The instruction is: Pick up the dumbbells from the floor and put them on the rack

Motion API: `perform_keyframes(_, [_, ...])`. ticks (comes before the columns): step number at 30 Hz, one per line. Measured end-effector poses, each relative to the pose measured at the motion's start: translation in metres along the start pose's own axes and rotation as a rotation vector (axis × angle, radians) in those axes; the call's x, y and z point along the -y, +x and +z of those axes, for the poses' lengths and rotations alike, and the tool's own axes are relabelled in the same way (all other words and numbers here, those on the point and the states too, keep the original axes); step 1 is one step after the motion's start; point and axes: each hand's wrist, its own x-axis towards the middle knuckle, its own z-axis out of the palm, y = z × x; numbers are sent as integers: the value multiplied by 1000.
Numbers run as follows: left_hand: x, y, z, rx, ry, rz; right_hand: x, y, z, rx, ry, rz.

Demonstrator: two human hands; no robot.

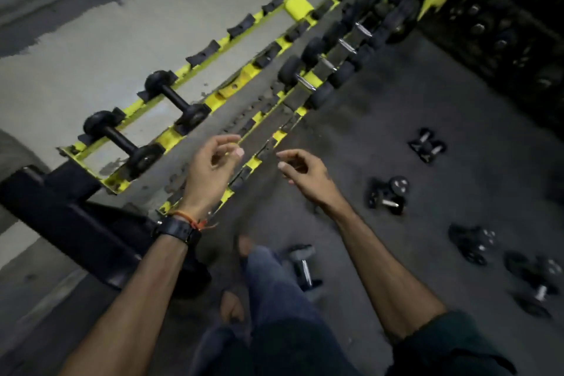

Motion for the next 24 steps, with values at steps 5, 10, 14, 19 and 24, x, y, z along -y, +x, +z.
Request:
perform_keyframes(5, [-12,-80,85,200,44,0,-49,-122,-80,-128,66,126])
perform_keyframes(10, [-34,-139,183,341,41,18,-90,-221,-175,-300,89,161])
perform_keyframes(14, [-62,-172,273,437,30,66,-117,-272,-254,-378,101,127])
perform_keyframes(19, [-86,-223,406,441,25,127,-176,-326,-366,-385,101,55])
perform_keyframes(24, [-91,-290,512,364,4,80,-224,-380,-460,-319,109,41])
